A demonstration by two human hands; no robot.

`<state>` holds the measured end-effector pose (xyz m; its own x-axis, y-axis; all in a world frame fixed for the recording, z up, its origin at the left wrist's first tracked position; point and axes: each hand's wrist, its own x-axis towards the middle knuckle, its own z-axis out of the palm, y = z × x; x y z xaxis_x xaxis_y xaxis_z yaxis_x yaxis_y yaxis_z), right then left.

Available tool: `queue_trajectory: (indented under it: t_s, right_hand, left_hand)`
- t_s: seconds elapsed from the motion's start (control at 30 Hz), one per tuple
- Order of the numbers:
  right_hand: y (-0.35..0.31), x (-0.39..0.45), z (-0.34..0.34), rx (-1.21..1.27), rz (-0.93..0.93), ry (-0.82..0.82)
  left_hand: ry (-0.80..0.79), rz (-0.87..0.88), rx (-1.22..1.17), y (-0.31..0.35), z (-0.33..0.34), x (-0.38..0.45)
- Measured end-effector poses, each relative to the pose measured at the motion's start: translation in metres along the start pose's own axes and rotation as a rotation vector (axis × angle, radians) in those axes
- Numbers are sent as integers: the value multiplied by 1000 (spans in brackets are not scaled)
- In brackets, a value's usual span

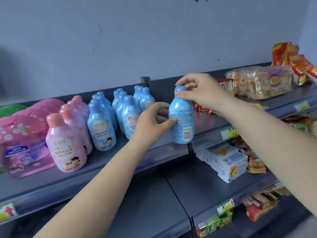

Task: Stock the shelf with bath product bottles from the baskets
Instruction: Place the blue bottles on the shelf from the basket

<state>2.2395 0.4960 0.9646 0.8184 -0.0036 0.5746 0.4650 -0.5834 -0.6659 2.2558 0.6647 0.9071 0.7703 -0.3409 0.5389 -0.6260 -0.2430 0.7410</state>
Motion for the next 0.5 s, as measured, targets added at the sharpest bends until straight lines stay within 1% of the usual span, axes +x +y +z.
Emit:
queue_trajectory:
  t_s: [0.1,0.23,0.3,0.4,0.5]
  right_hand:
    - [-1,19,7,-116,-40,-46]
    - [-5,44,17,-336,-83,-111]
    - [-8,52,20,-418,-82,-116]
    - [-10,63,23,-516,-58,-104]
    - [-9,68,25,-605,-45,-83]
  left_hand:
    - [78,-15,53,-4,-1,4]
    - [167,-29,143,-10,4,11]
    - [175,-50,199,-13,8,16]
    - [188,-84,196,-15,19,23]
    - [234,-158,192,-18,30,30]
